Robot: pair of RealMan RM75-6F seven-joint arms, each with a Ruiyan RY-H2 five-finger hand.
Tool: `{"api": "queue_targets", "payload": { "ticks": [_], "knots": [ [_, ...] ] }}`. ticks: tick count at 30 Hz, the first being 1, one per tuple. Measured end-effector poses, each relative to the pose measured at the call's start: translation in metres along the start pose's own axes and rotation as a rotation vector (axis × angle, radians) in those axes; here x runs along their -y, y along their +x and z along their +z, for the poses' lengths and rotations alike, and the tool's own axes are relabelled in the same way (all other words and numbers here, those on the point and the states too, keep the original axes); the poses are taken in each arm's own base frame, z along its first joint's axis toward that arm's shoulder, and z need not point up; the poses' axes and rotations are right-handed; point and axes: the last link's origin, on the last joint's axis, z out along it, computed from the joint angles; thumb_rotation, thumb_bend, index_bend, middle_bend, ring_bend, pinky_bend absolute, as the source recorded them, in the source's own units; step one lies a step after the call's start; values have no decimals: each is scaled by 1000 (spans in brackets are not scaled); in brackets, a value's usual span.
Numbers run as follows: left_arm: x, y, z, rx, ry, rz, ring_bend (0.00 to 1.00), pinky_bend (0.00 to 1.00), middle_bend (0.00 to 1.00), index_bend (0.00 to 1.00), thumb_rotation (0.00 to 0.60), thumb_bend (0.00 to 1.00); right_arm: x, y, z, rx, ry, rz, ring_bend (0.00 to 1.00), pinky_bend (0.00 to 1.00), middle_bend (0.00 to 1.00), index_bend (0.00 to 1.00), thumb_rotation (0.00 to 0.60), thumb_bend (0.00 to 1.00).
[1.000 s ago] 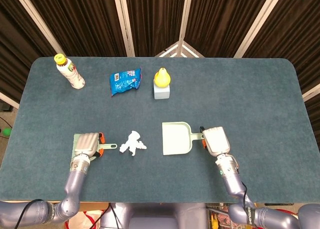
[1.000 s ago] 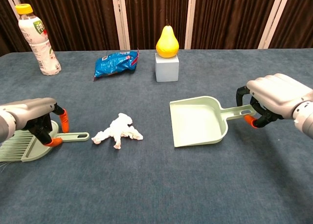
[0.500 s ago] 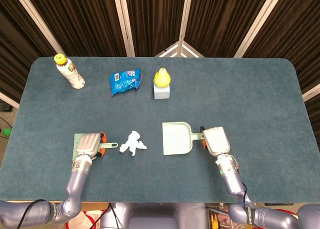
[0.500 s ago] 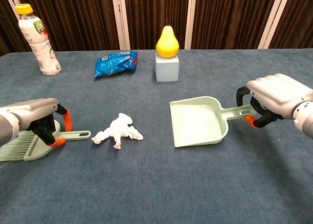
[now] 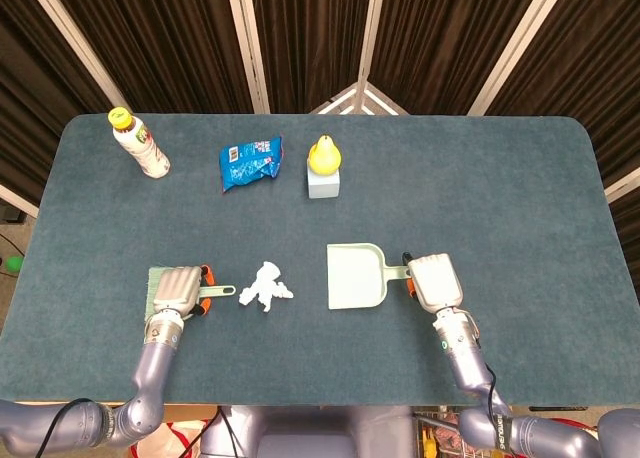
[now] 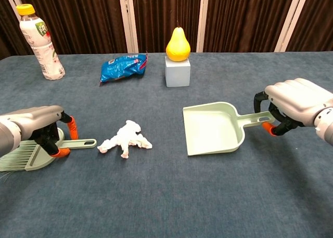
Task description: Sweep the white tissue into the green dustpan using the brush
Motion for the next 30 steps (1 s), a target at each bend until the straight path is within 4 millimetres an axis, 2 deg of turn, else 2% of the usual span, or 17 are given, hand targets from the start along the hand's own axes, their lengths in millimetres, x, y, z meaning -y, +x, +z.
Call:
{"api": "queue_targets", "payload": {
  "ticks": [2,6,9,19,30],
  "knots": [
    [0,-1,1,2,3,1,1000,1000,1000,512,600,479,0,-1,0,2,1,1,842,813,841,608,600,468],
    [-1,-1,1,-3,2,-5,1000,1000,1000,663,600,608,1,-1,-1,4,2,-2,842,813,841,608,600,468],
    [-3,1,0,-19,-7,-26,1000,1000,1000,727,600,635,1,-1,-1,2,5,-8,842,813,841,608,600,468],
    [-24,19,-10,-104,-105,-141,1000,1000,1000,751,600,645,1,10,-2,-20,18,-55,842,813,841,608,600,469],
    [-48,32,-17,-156,-181,-217,1000,1000,1000,753,600,647,10,11,-11,-25,56,-115,842,813,841,608,600,470]
  ]
}}
